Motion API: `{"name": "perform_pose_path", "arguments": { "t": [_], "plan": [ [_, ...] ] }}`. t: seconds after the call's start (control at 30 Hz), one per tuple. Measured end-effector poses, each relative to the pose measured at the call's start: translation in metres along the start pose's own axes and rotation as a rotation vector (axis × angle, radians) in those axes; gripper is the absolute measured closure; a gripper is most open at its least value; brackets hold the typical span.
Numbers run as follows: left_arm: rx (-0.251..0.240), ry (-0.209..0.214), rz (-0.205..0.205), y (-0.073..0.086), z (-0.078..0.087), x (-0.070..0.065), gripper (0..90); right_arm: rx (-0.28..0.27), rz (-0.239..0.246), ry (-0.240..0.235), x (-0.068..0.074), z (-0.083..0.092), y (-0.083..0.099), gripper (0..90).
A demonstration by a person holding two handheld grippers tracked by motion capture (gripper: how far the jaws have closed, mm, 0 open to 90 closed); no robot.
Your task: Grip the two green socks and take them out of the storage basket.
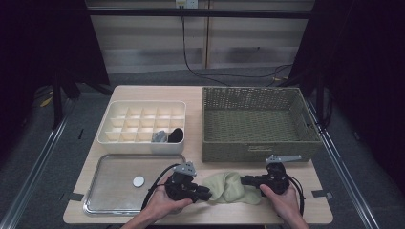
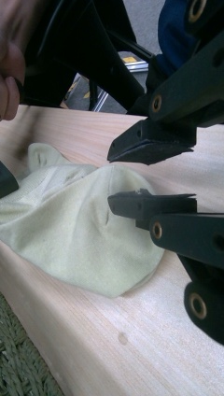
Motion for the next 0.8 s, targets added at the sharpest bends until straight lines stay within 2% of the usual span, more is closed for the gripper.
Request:
{"name": "perform_pose_path", "arguments": {
  "t": [0.23,0.3,0.33,0.43,0.47,0.53,0.6,0.63,0.67,0.8],
  "plan": [
    [0.045,-0.031,-0.04,0.002,-0.011,0.002,67.9,0.005,-0.007,-0.006,0.0,-0.001,0.001,86.0],
    [0.045,-0.059,-0.045,0.002,-0.013,0.002,67.6,0.007,-0.006,-0.007,-0.001,-0.001,0.001,86.0],
    [0.046,-0.05,-0.047,0.002,-0.014,0.002,68.2,0.008,-0.006,-0.006,-0.001,-0.002,0.001,86.0],
    [0.072,-0.073,-0.065,0.003,-0.016,0.003,72.6,0.009,-0.006,-0.005,-0.001,-0.002,0.001,86.0],
    [0.063,-0.081,-0.072,0.003,-0.018,0.003,74.9,0.009,-0.007,-0.005,-0.002,-0.002,0.001,86.0],
    [0.091,-0.098,-0.084,0.004,-0.019,0.003,77.6,0.01,-0.007,-0.005,-0.001,-0.002,0.001,86.0],
    [0.084,-0.092,-0.094,0.004,-0.022,0.003,79.0,0.012,-0.007,-0.004,-0.002,-0.002,0.002,86.0],
    [0.098,-0.094,-0.096,0.005,-0.021,0.004,79.5,0.012,-0.009,-0.004,-0.002,-0.002,0.002,86.0],
    [0.089,-0.092,-0.088,0.004,-0.022,0.004,79.7,0.013,-0.009,-0.005,-0.002,-0.002,0.002,86.0],
    [0.1,-0.11,-0.107,0.005,-0.022,0.005,84.7,0.017,-0.01,-0.006,-0.003,-0.003,0.002,85.9]
  ]
}}
Point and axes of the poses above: each handheld gripper's, and its own axes: z roughly backward along the jaws, y roughly out of its underside, x roughly to its left, the point moved 5 cm from there along -z, roughly forward along the jaws, and after that the axes turned 11 degrees about x, right-handed, at the moved point
